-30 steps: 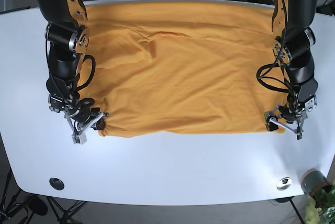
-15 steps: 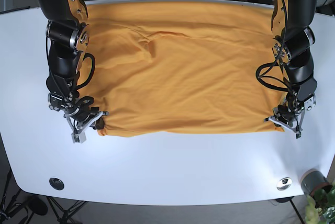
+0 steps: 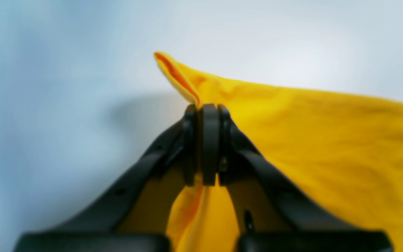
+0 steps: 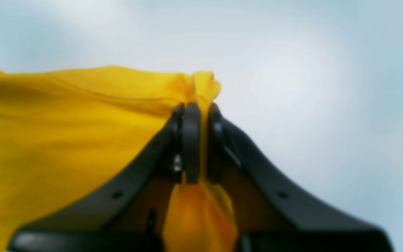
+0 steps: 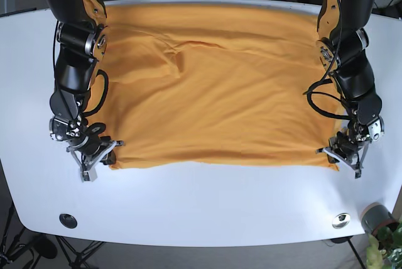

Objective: Fold the T-shirt properly
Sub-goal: 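Grasp the hem corners of the orange shirt with both grippers, then lift the hem with both grippers and fold it over toward the collar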

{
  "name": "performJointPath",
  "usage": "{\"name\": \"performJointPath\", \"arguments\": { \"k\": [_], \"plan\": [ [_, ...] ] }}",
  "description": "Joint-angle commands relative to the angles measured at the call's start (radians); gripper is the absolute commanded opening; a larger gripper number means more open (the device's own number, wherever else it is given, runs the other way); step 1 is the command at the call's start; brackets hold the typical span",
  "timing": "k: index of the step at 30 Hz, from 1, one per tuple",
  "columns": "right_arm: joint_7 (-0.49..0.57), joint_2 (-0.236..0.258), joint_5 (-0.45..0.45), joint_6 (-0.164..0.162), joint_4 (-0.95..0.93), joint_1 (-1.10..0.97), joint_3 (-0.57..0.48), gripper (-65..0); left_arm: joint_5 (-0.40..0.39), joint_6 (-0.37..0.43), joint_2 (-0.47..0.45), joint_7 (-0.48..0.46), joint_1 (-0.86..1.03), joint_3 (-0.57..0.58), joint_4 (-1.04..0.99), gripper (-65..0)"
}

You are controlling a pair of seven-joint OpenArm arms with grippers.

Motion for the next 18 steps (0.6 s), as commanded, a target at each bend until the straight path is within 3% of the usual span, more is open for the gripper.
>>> {"name": "performJointPath", "arguments": {
  "k": [1, 4, 9, 18],
  "plan": [
    [-0.015, 0.01, 0.012, 0.004, 0.112, 0.015, 0.0, -62.1, -0.004, -0.011, 0.011, 0.025, -0.016, -0.018, 0.093, -65.0],
    [-0.075, -0.008, 0.012, 0.01, 0.216, -0.012, -0.001, -62.1, -0.004, -0.042, 0.022, 0.084, 0.003, -0.021, 0.185, -65.0],
    [-0.196, -0.013, 0.012, 0.067, 0.397, -0.062, 0.0, -62.1, -0.004, -0.072, 0.04, 0.164, 0.068, -0.021, 0.351, -65.0],
    [-0.374, -0.015, 0.012, 0.096, 0.732, -0.188, 0.002, -62.1, -0.004, -0.112, 0.066, 0.302, 0.192, -0.023, 0.638, -65.0]
  ]
}}
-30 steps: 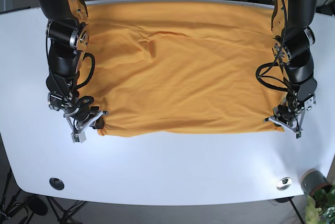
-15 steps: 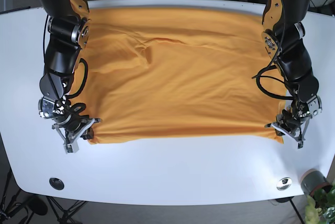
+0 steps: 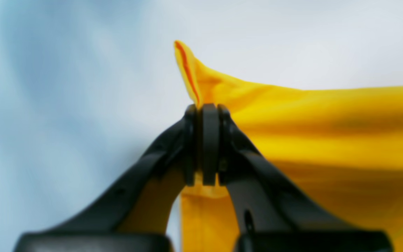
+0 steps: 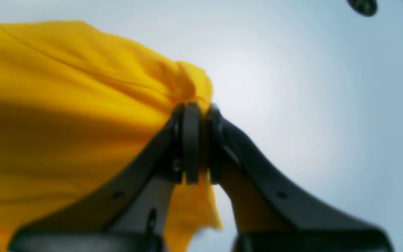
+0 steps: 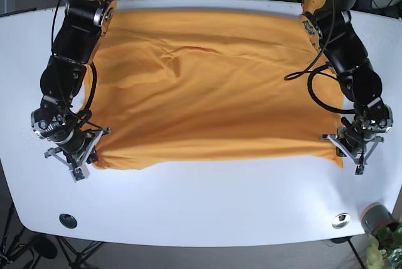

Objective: Fold the T-shirt properly
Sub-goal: 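Lift the hem with both grippers and fold it over toward the collar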

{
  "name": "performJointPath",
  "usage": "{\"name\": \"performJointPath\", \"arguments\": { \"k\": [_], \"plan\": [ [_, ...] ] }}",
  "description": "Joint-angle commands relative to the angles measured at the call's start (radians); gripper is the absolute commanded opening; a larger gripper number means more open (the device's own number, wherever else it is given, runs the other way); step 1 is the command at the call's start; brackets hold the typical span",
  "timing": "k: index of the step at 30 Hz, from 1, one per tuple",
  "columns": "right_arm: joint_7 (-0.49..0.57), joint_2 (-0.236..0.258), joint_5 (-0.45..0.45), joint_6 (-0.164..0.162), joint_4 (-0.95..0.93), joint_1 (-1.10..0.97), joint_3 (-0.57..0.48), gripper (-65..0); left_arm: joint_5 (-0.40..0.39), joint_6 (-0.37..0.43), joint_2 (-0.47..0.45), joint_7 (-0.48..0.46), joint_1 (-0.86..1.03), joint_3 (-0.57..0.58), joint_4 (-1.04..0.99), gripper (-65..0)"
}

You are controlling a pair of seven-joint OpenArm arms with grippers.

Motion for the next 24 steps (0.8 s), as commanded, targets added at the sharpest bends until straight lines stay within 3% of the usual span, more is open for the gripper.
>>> {"name": "performJointPath", "arguments": {
  "k": [1, 11, 14, 20, 24],
  "plan": [
    [-0.019, 0.011, 0.006, -0.005, 0.1, -0.005, 0.002, -62.1, -0.002, 0.001, -0.016, 0.004, 0.002, 0.0, 0.081, -65.0],
    [-0.142, 0.008, 0.006, -0.005, 0.39, -0.176, 0.002, -62.1, -0.003, -0.001, 0.004, 0.11, 0.145, 0.0, 0.277, -65.0],
    [-0.17, -0.021, 0.016, -0.005, 0.459, -0.222, 0.003, -62.1, -0.003, -0.001, 0.021, 0.128, 0.185, -0.002, 0.32, -65.0],
    [-0.223, -0.032, 0.088, -0.005, 0.553, -0.337, 0.031, -62.1, -0.003, -0.001, 0.026, 0.136, 0.326, -0.011, 0.429, -65.0],
    [-0.228, -0.032, 0.147, -0.005, 0.584, -0.415, 0.031, -62.1, -0.003, -0.002, 0.026, 0.21, 0.375, -0.014, 0.457, -65.0]
  ]
}}
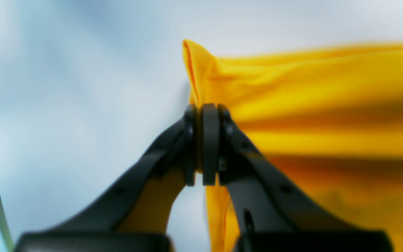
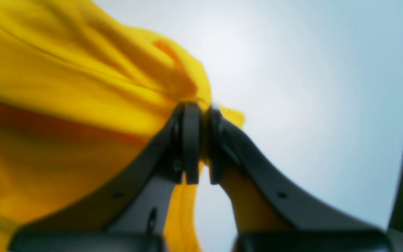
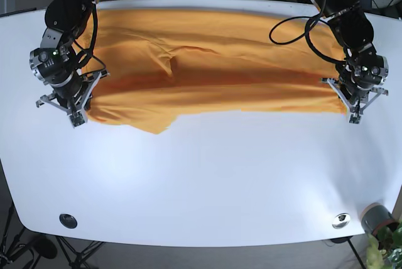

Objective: Fold the T-shirt properly
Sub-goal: 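Lift the hem with both grippers and fold it over toward the collar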

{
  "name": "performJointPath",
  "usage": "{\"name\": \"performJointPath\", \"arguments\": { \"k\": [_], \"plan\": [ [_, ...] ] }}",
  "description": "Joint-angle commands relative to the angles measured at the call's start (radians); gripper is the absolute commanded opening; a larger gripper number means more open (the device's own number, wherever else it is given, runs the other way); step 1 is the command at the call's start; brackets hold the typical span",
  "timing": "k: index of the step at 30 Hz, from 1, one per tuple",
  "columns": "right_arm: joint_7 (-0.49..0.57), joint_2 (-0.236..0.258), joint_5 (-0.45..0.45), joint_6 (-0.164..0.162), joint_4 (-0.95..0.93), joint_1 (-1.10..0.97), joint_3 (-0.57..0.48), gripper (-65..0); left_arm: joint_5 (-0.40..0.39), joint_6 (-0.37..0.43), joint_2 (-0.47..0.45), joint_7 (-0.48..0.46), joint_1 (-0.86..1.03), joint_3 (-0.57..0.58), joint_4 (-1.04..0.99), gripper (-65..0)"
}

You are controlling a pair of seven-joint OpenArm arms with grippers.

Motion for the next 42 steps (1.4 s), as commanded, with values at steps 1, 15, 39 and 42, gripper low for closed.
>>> {"name": "performJointPath", "arguments": {
  "k": [1, 15, 39, 42],
  "plan": [
    [0.017, 0.01, 0.038, -0.002, 0.04, -0.021, 0.002, -62.1, -0.003, -0.006, -0.018, 0.02, -0.007, -0.006, 0.041, -65.0],
    [0.017, -0.013, 0.184, -0.002, 0.054, -0.22, 0.126, -62.1, 0.0, -0.111, -0.023, 0.038, 0.1, -0.113, 0.063, -65.0],
    [0.017, -0.029, 0.227, -0.002, 0.046, -0.294, 0.177, -61.4, 0.005, -0.111, -0.03, 0.07, 0.186, -0.112, 0.06, -65.0],
    [0.017, -0.041, 0.213, -0.002, 0.046, -0.295, 0.192, -52.3, 0.005, -0.111, -0.047, 0.07, 0.186, -0.106, 0.055, -61.2]
  ]
}}
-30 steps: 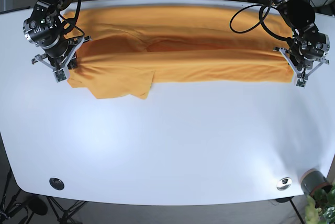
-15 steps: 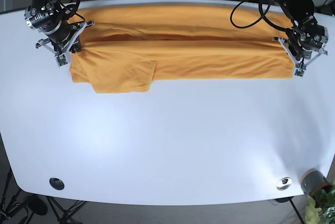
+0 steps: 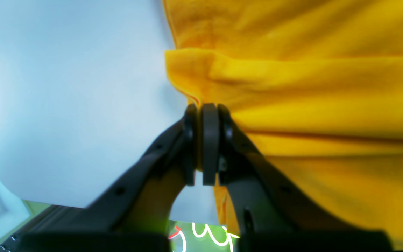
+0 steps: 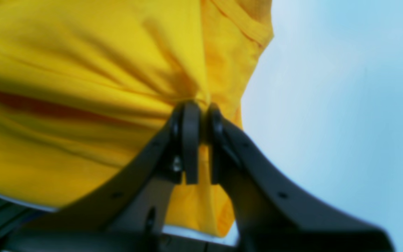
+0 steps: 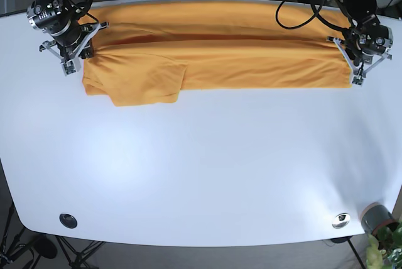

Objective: Fold the T-shirt properly
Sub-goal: 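Lift the hem with both grippers and fold it over toward the collar, then release the hem and move the right gripper to the folded sleeve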

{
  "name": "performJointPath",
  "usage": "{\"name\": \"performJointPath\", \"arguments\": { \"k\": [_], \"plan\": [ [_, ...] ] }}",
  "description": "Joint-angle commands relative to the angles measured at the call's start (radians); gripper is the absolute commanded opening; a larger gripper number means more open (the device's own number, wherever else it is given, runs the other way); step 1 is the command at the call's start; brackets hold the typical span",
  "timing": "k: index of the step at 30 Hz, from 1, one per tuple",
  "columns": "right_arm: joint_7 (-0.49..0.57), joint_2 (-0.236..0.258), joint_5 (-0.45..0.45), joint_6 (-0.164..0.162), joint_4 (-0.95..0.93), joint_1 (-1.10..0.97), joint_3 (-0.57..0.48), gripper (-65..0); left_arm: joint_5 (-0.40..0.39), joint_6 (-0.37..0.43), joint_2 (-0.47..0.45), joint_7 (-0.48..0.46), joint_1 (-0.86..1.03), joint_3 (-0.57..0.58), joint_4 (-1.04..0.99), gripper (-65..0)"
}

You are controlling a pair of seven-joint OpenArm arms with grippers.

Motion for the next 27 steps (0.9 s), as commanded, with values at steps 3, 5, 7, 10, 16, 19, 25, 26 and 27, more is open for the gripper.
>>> {"name": "performJointPath", "arguments": {
  "k": [3, 5, 7, 10, 16, 19, 25, 26, 27],
  "plan": [
    [0.014, -0.008, -0.04, -0.002, 0.016, 0.002, 0.045, -30.9, 0.013, 0.003, -0.031, -0.007, -0.009, 0.019, 0.025, -44.6],
    [0.014, -0.019, -0.039, -0.002, 0.018, 0.002, 0.077, -17.1, 0.013, 0.003, -0.031, -0.007, -0.012, 0.019, 0.04, -33.7],
    [0.014, -0.022, -0.022, -0.002, 0.019, 0.008, 0.099, -9.5, 0.012, 0.003, -0.029, -0.007, -0.013, 0.019, 0.058, -27.5],
    [0.014, -0.021, 0.021, -0.002, 0.021, 0.017, 0.102, -6.7, 0.007, 0.003, -0.028, -0.007, -0.018, 0.023, 0.101, -26.9],
    [0.014, -0.014, 0.205, -0.002, 0.016, 0.031, 0.097, -9.2, -0.02, 0.003, -0.023, -0.007, -0.012, 0.079, 0.233, -27.1],
    [0.014, -0.014, 0.262, -0.002, 0.01, 0.032, 0.045, -11.3, -0.062, 0.003, -0.025, -0.007, 0.002, 0.097, 0.258, -27.1],
    [0.014, -0.014, 0.261, -0.002, -0.019, 0.032, -0.076, -21.9, -0.083, 0.003, 0.012, -0.007, 0.077, 0.134, 0.263, -27.2],
    [0.015, -0.016, 0.247, -0.002, -0.027, 0.032, -0.089, -24.7, -0.083, 0.003, 0.02, -0.007, 0.088, 0.132, 0.261, -27.2],
    [0.017, -0.017, 0.235, -0.002, -0.036, 0.032, -0.099, -27.1, -0.082, 0.003, 0.021, -0.007, 0.096, 0.132, 0.26, -27.2]
  ]
}}
